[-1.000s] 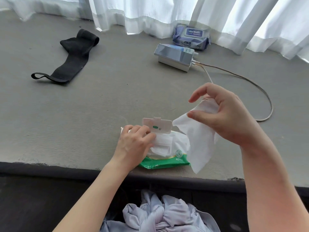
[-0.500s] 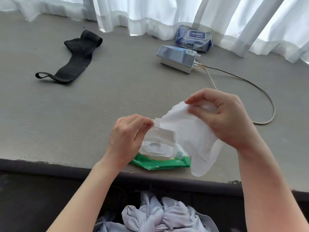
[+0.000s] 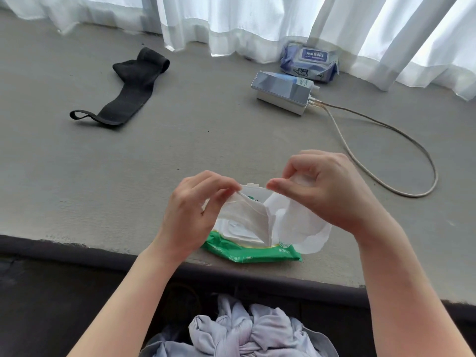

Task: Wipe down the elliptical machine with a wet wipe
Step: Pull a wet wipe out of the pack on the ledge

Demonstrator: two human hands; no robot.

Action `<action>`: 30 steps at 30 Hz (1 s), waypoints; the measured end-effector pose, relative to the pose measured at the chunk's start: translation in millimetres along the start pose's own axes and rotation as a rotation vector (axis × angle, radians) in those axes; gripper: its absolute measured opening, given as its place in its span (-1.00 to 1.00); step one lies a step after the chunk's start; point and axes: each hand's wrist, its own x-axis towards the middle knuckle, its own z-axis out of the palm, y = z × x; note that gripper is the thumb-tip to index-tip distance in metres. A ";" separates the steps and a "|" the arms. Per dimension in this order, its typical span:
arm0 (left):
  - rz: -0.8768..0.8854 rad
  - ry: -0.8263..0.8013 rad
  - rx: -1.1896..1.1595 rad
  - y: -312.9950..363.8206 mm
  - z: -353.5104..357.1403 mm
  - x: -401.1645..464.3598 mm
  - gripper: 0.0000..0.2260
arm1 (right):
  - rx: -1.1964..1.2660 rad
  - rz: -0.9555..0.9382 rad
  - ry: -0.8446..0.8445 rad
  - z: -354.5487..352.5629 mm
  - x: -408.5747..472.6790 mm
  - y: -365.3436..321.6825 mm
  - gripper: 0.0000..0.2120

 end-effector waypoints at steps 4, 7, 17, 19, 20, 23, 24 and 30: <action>0.067 0.025 0.158 0.0 -0.2 -0.2 -0.90 | 0.052 -0.020 -0.175 -5.0 -0.6 -7.7 -0.75; 0.053 0.047 0.167 1.1 0.7 -0.6 -0.89 | 0.000 -0.033 -0.332 -2.2 -1.6 -13.8 -0.80; -0.031 0.090 0.135 -0.2 5.9 -5.6 -0.89 | -0.026 -0.018 -0.351 8.3 -9.3 -17.8 -0.92; -0.033 0.077 0.147 -0.6 7.0 -8.2 -0.88 | -0.024 -0.024 -0.303 12.4 -9.6 -16.1 -0.92; -0.043 0.077 0.140 -0.2 7.3 -9.2 -0.88 | -0.019 -0.021 -0.297 12.6 -10.0 -16.2 -0.92; -0.087 0.092 0.138 1.7 6.2 -10.3 -0.82 | -0.025 -0.025 -0.372 9.5 -11.7 -19.8 -0.88; -0.098 0.097 0.148 2.1 5.6 -10.4 -0.81 | -0.043 -0.019 -0.404 10.0 -12.4 -20.6 -0.80; -0.193 0.121 0.094 6.0 3.0 -11.2 -0.89 | 0.000 0.012 -0.276 22.3 -7.2 -19.8 -0.91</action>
